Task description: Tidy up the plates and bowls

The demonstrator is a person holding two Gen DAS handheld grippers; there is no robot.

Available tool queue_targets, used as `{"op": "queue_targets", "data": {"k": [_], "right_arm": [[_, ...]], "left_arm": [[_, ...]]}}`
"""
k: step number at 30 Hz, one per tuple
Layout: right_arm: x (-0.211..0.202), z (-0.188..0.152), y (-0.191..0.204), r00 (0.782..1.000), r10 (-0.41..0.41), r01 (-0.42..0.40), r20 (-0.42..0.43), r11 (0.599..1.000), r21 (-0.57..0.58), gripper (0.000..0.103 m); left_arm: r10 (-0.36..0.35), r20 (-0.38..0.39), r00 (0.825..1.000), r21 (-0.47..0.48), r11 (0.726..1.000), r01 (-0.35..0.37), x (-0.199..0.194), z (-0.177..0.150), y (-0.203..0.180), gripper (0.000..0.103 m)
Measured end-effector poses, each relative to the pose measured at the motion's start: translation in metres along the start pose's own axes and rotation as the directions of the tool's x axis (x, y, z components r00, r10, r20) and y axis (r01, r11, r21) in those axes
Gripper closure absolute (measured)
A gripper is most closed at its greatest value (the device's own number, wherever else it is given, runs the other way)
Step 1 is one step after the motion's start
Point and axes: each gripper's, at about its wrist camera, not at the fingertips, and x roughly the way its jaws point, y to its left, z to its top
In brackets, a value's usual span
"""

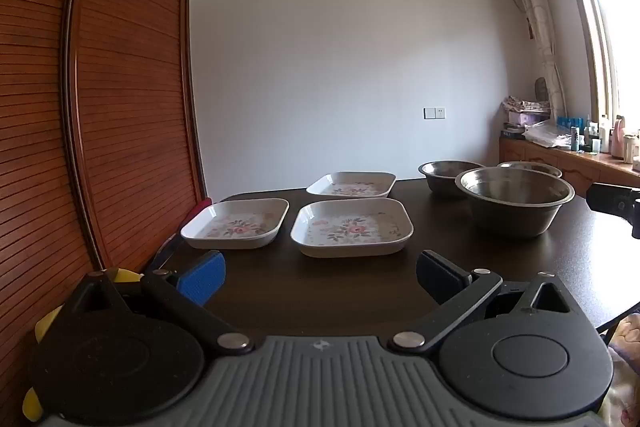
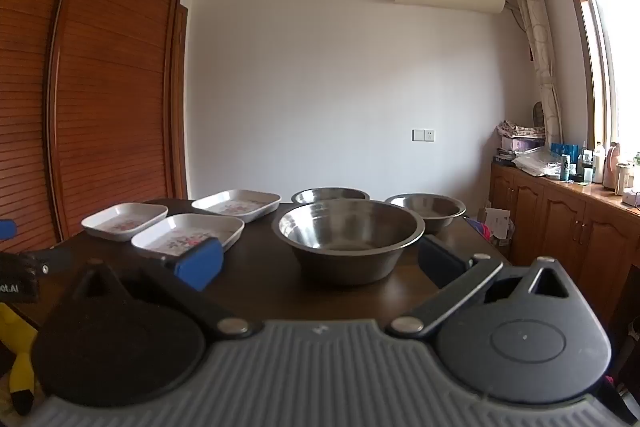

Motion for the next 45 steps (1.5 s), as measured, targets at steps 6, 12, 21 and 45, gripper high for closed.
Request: {"op": "queue_targets", "data": {"k": [6,12,21,45], "right_arm": [[-0.0004,-0.0018,0.0000,1.000,-0.003,0.003,-0.006,1.000,0.001,0.000],[-0.0004,-0.0002,-0.0017,1.000,-0.005,0.005,-0.005,1.000,0.006,0.000],[0.0003,0.0009,-0.0050,1.000,-0.002,0.002,-0.004,1.000,0.010,0.000],[-0.0014,-0.0005,-0.0047,1.000,-0.006,0.006,-0.005,1.000,0.013,0.000]], "left_arm": [[0.002,0.001,1.000,-0.003,1.000,-0.002,-0.0022,0.0007,0.0008,0.000],[0.005,-0.003,1.000,0.001,1.000,-0.005,-0.0038,0.0022,0.0010,0.000],[0.004,-0.005,1.000,-0.001,1.000,-0.004,0.0009,0.0002,-0.0006,0.000],[-0.001,-0.001,1.000,-0.001,1.000,0.001,0.0003,-0.0004,-0.0018,0.000]]}}
